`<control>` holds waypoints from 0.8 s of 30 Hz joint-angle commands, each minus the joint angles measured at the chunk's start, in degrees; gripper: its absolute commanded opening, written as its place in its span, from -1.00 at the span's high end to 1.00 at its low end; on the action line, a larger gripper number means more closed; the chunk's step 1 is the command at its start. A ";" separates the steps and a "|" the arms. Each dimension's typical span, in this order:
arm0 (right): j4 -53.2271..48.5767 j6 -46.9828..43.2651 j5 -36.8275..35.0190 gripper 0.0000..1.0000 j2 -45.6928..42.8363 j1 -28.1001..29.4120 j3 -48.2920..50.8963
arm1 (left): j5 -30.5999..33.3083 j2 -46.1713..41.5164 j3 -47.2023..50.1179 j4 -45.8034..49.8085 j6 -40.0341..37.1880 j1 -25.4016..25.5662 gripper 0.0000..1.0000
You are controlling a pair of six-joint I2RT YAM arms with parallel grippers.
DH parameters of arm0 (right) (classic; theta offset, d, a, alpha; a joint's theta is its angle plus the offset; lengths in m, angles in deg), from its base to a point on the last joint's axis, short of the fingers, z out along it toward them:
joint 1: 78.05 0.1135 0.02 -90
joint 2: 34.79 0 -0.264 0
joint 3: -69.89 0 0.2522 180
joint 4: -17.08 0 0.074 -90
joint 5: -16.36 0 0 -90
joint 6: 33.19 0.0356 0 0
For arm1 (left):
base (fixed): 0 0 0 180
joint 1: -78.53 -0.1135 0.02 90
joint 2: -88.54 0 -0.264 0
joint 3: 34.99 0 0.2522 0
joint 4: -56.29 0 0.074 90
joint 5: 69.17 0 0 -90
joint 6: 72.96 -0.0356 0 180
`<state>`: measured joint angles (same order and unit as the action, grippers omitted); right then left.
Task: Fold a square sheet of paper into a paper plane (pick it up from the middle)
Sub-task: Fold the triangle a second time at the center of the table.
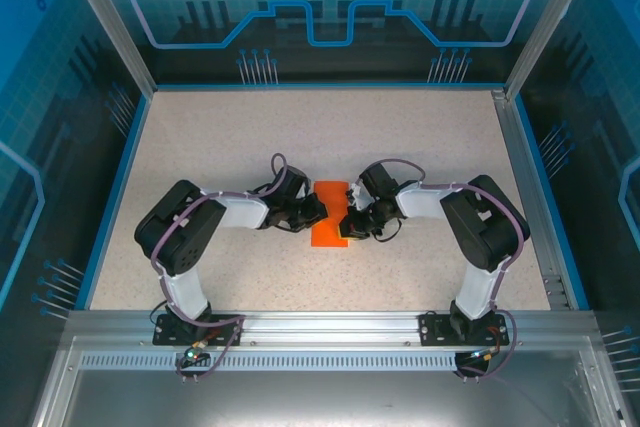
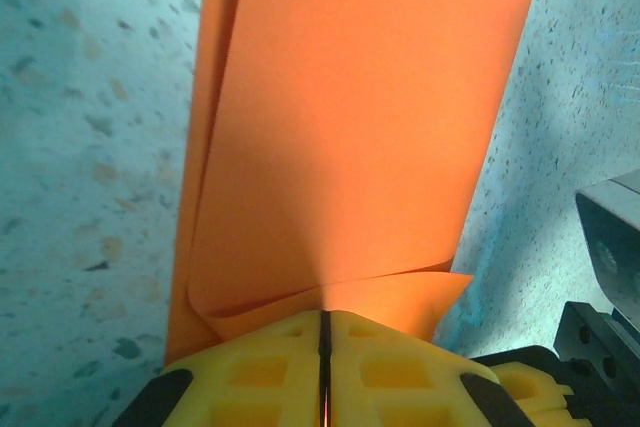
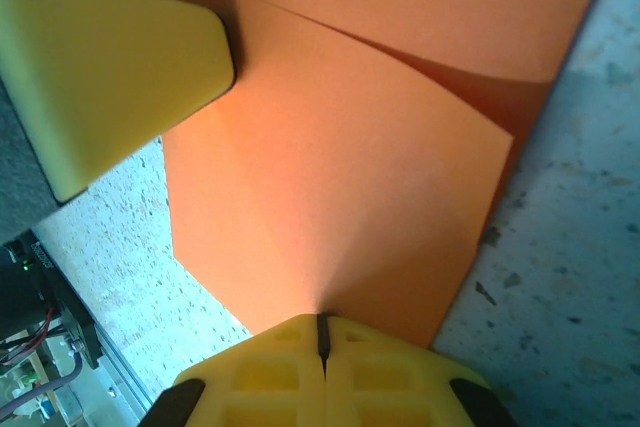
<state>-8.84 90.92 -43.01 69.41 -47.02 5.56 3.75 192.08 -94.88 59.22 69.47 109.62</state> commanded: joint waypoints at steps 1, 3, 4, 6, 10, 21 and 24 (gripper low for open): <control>-5.50 -0.01 -5.41 1.00 2.98 0.65 3.23 | 5.61 0.25 1.39 2.12 -2.12 -2.25 0.80; -5.50 -0.01 -5.28 1.00 2.93 0.64 3.32 | 5.85 0.60 1.32 2.38 -2.31 -2.70 0.80; -5.55 -0.01 -5.35 1.00 2.77 0.62 3.35 | 5.97 0.60 1.40 2.40 -2.41 -2.85 0.80; -5.47 -0.01 -5.29 1.00 2.72 0.61 3.39 | 6.18 0.65 1.63 2.44 -2.59 -3.38 0.80; -5.24 0.08 -5.23 1.00 2.75 0.67 3.46 | 5.93 0.26 1.71 3.07 -3.09 -4.55 0.80; -5.10 -0.09 -4.45 1.00 3.01 0.69 3.46 | 5.92 0.34 0.71 4.68 -4.52 -7.03 0.80; -5.06 -0.09 -4.39 1.00 3.05 0.67 3.37 | 5.77 -0.08 0.56 5.31 -4.84 -7.78 0.79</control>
<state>-7.97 90.92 -42.79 69.33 -47.00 5.95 3.36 192.00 -94.70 59.35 66.91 104.99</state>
